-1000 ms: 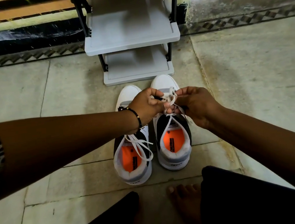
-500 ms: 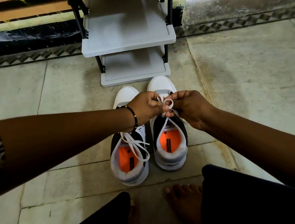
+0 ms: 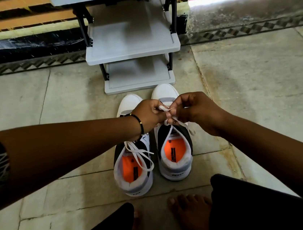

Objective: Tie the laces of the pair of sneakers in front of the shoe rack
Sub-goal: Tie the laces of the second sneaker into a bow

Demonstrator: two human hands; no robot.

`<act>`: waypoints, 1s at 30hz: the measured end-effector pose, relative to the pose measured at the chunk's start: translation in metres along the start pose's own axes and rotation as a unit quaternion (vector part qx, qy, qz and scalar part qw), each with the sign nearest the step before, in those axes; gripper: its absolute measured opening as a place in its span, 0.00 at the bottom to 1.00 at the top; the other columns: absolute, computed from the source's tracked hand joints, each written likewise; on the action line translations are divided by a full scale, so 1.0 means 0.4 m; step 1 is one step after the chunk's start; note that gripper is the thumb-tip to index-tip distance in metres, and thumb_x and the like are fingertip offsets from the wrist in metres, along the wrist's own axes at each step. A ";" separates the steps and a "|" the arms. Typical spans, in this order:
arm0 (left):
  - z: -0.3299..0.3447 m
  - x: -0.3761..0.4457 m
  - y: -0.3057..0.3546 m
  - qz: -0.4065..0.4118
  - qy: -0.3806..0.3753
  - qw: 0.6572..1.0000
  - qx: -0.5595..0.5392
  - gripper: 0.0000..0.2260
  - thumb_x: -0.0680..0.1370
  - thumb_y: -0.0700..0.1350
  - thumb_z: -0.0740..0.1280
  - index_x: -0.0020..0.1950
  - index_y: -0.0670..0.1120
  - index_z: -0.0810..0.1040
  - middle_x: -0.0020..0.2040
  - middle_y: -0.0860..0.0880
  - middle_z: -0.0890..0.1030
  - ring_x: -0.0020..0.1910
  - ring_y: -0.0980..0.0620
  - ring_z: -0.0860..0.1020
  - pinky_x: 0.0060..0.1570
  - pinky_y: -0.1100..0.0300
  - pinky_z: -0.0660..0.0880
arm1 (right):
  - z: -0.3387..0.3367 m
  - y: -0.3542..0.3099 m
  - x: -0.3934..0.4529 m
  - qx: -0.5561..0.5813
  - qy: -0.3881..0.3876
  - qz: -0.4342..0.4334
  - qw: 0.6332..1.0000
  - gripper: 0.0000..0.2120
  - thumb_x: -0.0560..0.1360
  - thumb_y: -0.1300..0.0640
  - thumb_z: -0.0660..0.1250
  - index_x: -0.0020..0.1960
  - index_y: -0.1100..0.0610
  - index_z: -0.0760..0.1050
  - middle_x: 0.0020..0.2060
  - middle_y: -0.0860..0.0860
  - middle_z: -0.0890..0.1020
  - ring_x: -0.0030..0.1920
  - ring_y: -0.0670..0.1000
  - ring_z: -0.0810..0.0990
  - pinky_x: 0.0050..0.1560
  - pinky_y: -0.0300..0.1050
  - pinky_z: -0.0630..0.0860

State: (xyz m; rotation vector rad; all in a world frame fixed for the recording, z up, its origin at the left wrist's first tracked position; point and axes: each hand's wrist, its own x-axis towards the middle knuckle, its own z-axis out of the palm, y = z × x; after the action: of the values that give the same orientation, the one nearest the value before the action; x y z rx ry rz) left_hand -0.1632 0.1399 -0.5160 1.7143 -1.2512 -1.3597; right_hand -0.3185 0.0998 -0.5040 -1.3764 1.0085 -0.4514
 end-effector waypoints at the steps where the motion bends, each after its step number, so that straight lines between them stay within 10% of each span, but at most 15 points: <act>1: -0.001 -0.003 -0.001 0.007 0.005 1.000 -0.002 0.06 0.73 0.41 0.68 0.39 0.49 0.74 0.34 0.50 0.77 0.33 0.56 0.76 0.29 0.69 0.72 | 0.001 0.002 0.002 0.003 0.010 0.005 1.000 0.03 0.73 0.69 0.65 0.45 0.68 0.76 0.32 0.57 0.80 0.28 0.45 0.81 0.34 0.39 0.75; 10: 0.004 -0.017 -0.012 -0.044 0.020 0.983 -0.177 0.05 0.77 0.42 0.63 0.42 0.49 0.74 0.29 0.52 0.81 0.29 0.57 0.79 0.27 0.68 0.69 | 0.002 0.011 0.009 0.017 0.056 0.044 0.997 0.09 0.75 0.69 0.61 0.38 0.60 0.73 0.34 0.57 0.77 0.32 0.51 0.77 0.34 0.44 0.76; 25: 0.005 -0.018 0.000 -0.023 -0.018 0.989 -0.142 0.08 0.77 0.36 0.60 0.41 0.47 0.72 0.25 0.55 0.82 0.28 0.61 0.80 0.25 0.70 0.70 | -0.034 0.004 0.004 0.082 0.150 0.012 0.985 0.08 0.74 0.67 0.63 0.39 0.59 0.76 0.31 0.54 0.78 0.29 0.50 0.74 0.29 0.42 0.71; 30: 0.012 -0.019 -0.003 -0.019 0.012 0.994 -0.109 0.10 0.77 0.37 0.62 0.39 0.50 0.73 0.25 0.54 0.81 0.29 0.59 0.79 0.27 0.69 0.71 | -0.038 0.016 -0.009 -0.261 0.095 -0.142 0.950 0.19 0.68 0.53 0.73 0.58 0.50 0.75 0.49 0.48 0.78 0.39 0.44 0.76 0.37 0.35 0.72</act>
State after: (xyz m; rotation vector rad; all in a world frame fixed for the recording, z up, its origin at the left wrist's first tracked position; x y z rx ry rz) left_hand -0.1676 0.1478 -0.5155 1.6048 -1.0209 -1.4357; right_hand -0.3342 0.0947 -0.5069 -2.0015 1.1394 -0.5626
